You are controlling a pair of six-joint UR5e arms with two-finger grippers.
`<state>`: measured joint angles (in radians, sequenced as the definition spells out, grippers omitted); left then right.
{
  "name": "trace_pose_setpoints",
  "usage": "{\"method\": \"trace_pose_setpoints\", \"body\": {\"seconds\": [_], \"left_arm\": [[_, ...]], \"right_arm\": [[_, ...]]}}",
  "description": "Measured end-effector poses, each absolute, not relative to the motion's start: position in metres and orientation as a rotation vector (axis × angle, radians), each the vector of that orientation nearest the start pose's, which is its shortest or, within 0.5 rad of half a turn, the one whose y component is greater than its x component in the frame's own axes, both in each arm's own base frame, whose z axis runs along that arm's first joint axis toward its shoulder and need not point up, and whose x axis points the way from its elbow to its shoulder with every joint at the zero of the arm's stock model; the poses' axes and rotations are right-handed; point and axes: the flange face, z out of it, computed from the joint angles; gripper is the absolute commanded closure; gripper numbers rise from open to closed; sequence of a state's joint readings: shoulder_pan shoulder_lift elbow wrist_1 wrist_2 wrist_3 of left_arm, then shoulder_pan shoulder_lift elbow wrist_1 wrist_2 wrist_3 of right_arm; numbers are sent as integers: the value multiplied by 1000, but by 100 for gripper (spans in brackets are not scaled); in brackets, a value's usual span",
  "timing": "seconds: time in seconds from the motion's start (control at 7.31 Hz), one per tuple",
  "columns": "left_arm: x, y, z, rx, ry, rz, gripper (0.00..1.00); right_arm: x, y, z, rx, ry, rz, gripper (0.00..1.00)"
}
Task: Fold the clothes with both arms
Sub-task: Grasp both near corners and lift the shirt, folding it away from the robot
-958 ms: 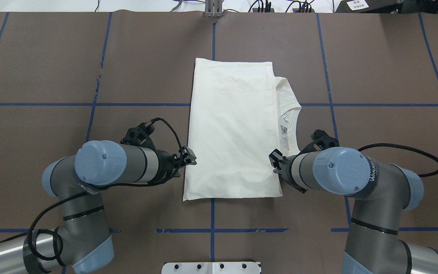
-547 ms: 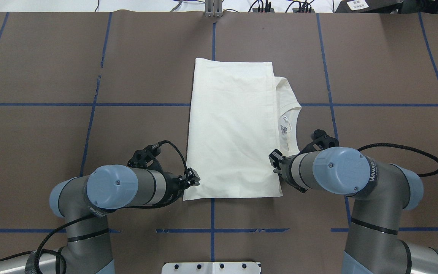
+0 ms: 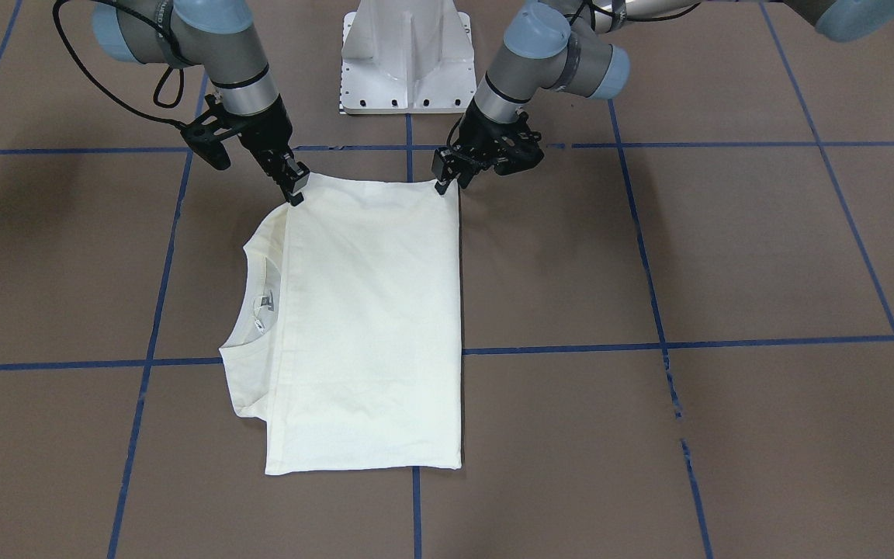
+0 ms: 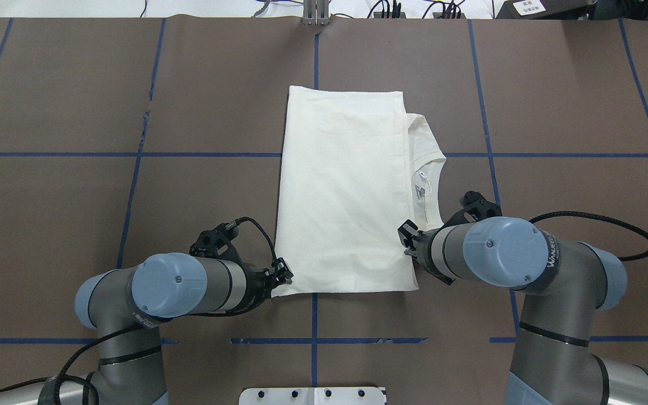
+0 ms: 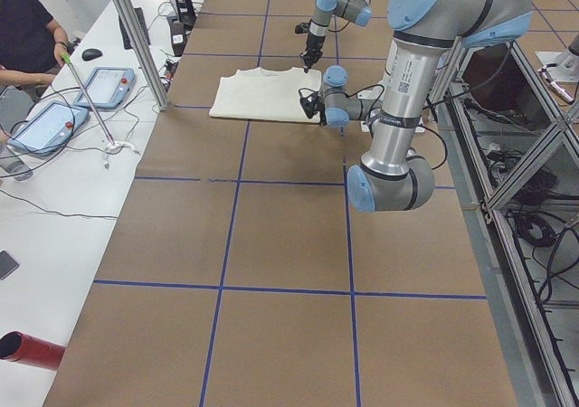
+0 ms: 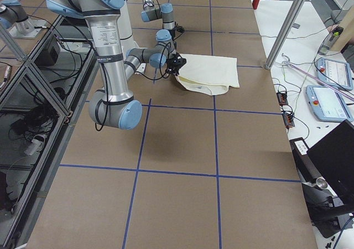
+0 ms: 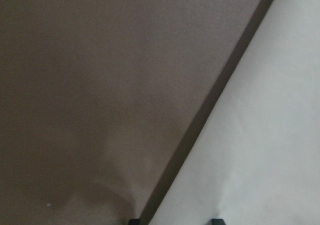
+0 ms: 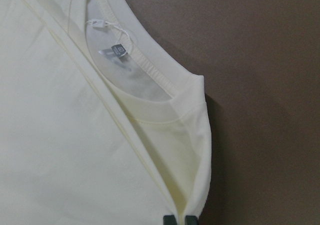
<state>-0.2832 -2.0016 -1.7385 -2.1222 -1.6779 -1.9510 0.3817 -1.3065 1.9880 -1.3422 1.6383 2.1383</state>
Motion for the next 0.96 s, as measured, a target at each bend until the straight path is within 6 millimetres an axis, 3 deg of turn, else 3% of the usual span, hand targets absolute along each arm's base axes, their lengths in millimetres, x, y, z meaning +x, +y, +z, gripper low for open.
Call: {"method": "trace_pose_setpoints", "body": {"seconds": [0.14,0.27,0.41,0.96], "left_arm": [[574,-293,279,-153,1146,-526,51],[576,-292,280,-153,1137,-525,93],[576,-291,279,-155,1133,-524,100],[566,-288,258,-157,1175,-518,100]], "right_arm": [[-468,-324,308,-152,-931,849,100],[-468,-324,307,-152,-931,849,100],[-468,-324,307,-152,-931,850,100],[-468,-324,307,-154,-932,848,100]]}}
